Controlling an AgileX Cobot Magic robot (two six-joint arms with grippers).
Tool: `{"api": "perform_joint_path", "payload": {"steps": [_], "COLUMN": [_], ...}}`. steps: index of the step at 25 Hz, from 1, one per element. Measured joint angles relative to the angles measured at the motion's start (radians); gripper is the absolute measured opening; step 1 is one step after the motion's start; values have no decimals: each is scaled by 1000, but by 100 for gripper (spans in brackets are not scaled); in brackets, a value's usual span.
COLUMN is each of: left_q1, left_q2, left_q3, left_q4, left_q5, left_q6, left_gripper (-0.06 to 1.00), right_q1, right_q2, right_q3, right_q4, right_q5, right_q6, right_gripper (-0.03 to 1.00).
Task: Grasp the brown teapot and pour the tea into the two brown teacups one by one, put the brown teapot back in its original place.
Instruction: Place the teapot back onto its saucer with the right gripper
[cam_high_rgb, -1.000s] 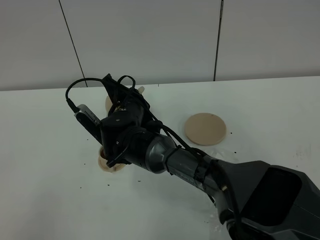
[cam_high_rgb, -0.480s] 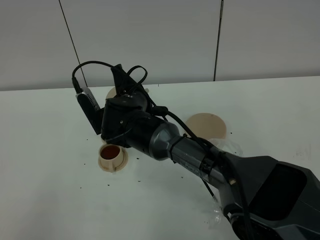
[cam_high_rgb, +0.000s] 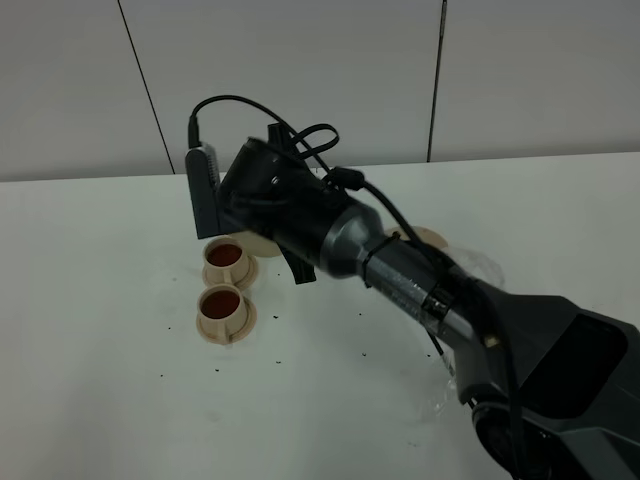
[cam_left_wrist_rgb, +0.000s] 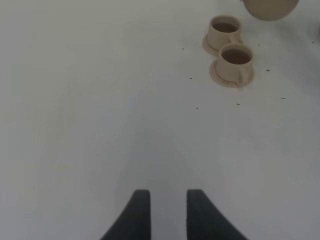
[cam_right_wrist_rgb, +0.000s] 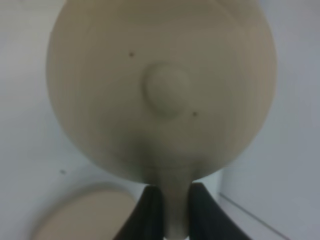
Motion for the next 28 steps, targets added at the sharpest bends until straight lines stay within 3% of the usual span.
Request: {"api": "perform_joint_path", "payload": {"steps": [7, 22, 28], "left_q1": [0, 0, 0], "left_q2": [0, 0, 0], "left_q3": [0, 0, 0], "left_q4": [0, 0, 0], "left_q5": [0, 0, 0], "left_q6": [0, 0, 0], "left_gripper": [25, 25, 25], "right_q1": [-46, -105, -134], "right_q2": [0, 0, 0], "right_q3": [-64, -79, -79], "right_q4": [191, 428, 464], "right_q5": [63, 116, 117], "right_q6": [19, 253, 344], "right_gripper": [10, 10, 10]}}
